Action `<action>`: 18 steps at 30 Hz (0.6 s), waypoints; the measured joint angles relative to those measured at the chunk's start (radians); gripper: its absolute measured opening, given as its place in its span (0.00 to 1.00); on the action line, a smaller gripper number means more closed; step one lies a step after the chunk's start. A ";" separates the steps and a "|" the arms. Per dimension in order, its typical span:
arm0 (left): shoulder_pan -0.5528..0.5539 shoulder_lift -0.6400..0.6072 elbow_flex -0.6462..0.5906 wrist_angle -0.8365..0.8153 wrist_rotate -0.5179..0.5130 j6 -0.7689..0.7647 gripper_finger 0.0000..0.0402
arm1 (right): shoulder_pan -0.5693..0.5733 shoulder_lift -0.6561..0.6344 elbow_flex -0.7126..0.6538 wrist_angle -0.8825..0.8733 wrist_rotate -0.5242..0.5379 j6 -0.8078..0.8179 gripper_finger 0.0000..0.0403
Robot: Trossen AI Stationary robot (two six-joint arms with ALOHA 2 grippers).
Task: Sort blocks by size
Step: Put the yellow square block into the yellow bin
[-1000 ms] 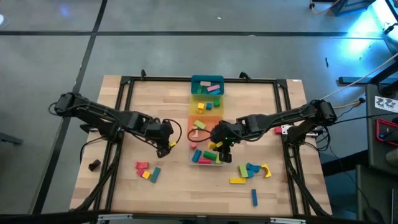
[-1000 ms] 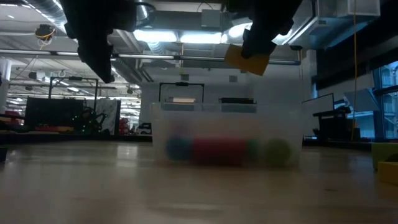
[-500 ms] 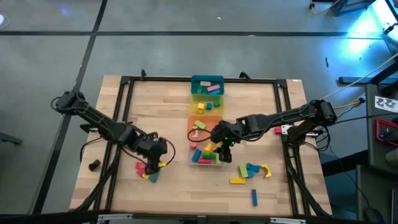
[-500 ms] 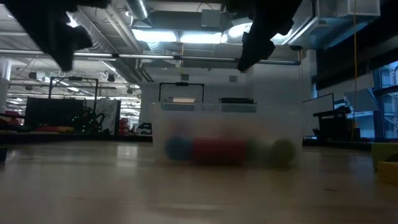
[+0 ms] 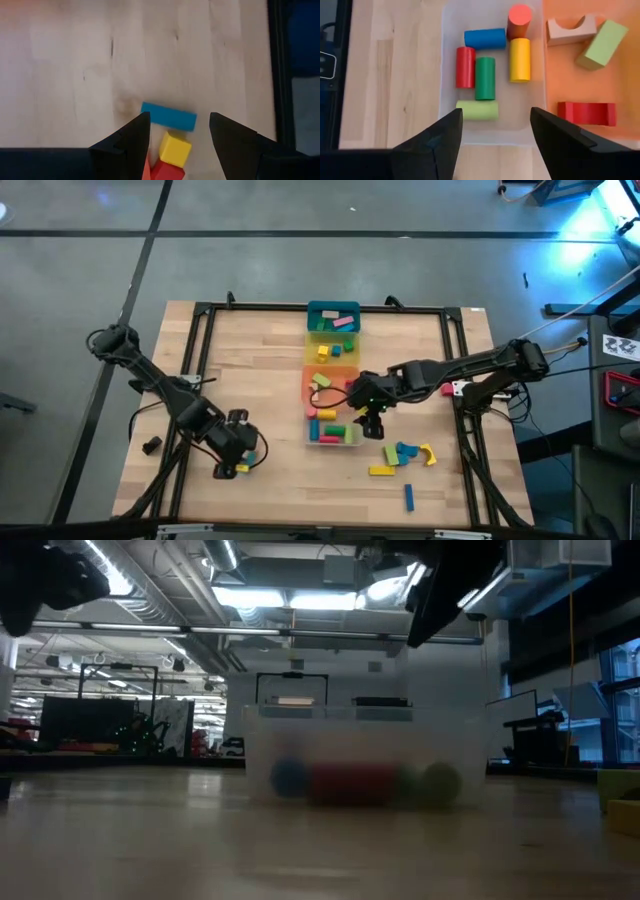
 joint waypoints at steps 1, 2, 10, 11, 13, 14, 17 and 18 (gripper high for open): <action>-0.009 0.004 0.000 -0.010 0.000 0.000 0.48 | 0.000 -0.011 0.000 -0.007 0.008 0.000 0.58; -0.017 0.011 0.000 -0.020 0.000 0.000 0.48 | 0.000 -0.022 0.000 -0.016 0.017 -0.001 0.58; -0.071 0.114 0.000 -0.033 0.000 0.079 0.48 | 0.000 -0.069 0.000 -0.083 0.047 -0.001 0.58; -0.073 0.127 0.000 -0.033 0.000 0.091 0.48 | 0.000 -0.069 0.000 -0.091 0.047 -0.001 0.58; -0.079 0.153 0.000 -0.033 0.000 0.098 0.48 | 0.000 -0.071 0.000 -0.118 0.047 -0.001 0.58; -0.083 0.165 0.000 -0.033 0.000 0.098 0.48 | 0.000 -0.071 0.000 -0.126 0.047 -0.001 0.58; -0.094 0.192 0.000 -0.033 0.000 0.098 0.48 | 0.000 -0.071 0.000 -0.164 0.047 -0.001 0.58; -0.098 0.199 0.000 -0.034 0.000 0.098 0.48 | 0.000 -0.071 0.000 -0.165 0.047 -0.001 0.58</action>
